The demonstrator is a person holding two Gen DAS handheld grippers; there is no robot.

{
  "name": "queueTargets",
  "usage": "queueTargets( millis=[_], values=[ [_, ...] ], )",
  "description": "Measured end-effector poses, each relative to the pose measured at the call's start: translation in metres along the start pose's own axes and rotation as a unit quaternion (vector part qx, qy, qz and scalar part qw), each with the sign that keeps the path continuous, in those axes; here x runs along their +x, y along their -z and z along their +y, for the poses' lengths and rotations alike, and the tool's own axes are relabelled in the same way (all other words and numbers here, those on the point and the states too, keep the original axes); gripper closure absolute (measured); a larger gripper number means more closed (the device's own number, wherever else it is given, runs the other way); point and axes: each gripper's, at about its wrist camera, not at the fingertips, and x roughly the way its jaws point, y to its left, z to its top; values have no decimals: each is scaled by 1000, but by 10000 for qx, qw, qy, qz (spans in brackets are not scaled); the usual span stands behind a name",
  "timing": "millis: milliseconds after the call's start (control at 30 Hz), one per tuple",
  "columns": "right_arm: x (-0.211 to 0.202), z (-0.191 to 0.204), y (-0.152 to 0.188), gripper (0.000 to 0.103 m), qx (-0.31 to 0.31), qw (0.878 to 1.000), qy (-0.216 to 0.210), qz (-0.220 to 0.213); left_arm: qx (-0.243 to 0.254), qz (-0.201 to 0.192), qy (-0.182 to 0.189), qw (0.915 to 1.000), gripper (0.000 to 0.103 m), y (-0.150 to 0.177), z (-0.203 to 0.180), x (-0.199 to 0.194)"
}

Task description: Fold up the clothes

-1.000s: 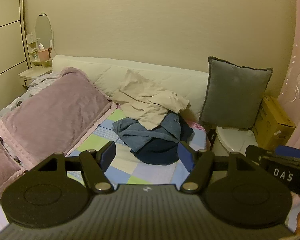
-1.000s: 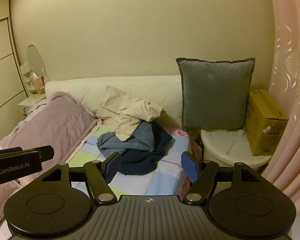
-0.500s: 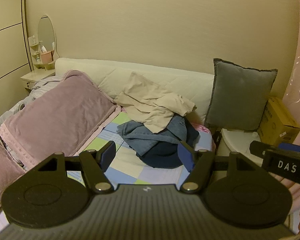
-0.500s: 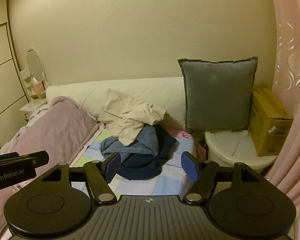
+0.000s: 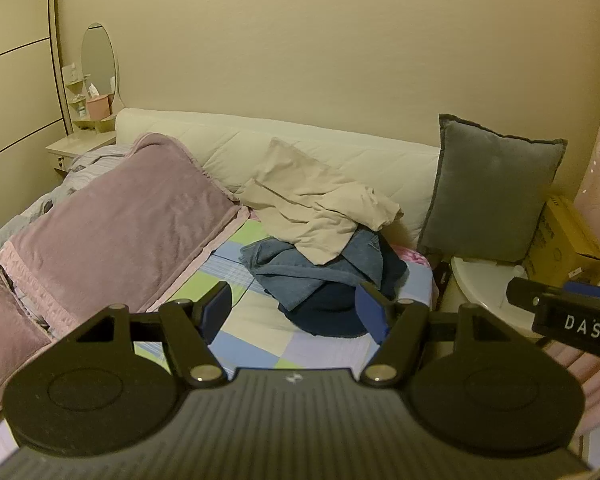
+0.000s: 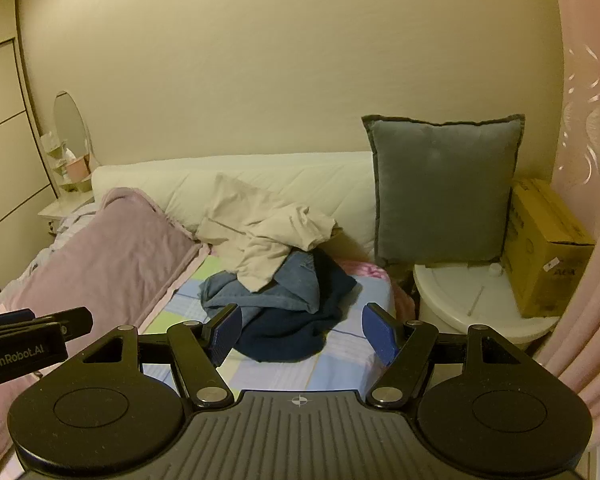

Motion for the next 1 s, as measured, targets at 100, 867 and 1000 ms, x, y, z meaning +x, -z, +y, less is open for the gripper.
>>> queueTargets(
  millis=[100,867,1000],
  values=[
    [4,0,-2,33,-9,10000,-4,19,2,-1,4,10000,38,-1,0,2],
    [39,4,-8,33,-95,9997,130,182,-101,59,205,9997,38,-4,28,38],
    [57,0,-11,33,-77,9995,147,268,-104,120,283,9995,38,-7,31,57]
  ],
)
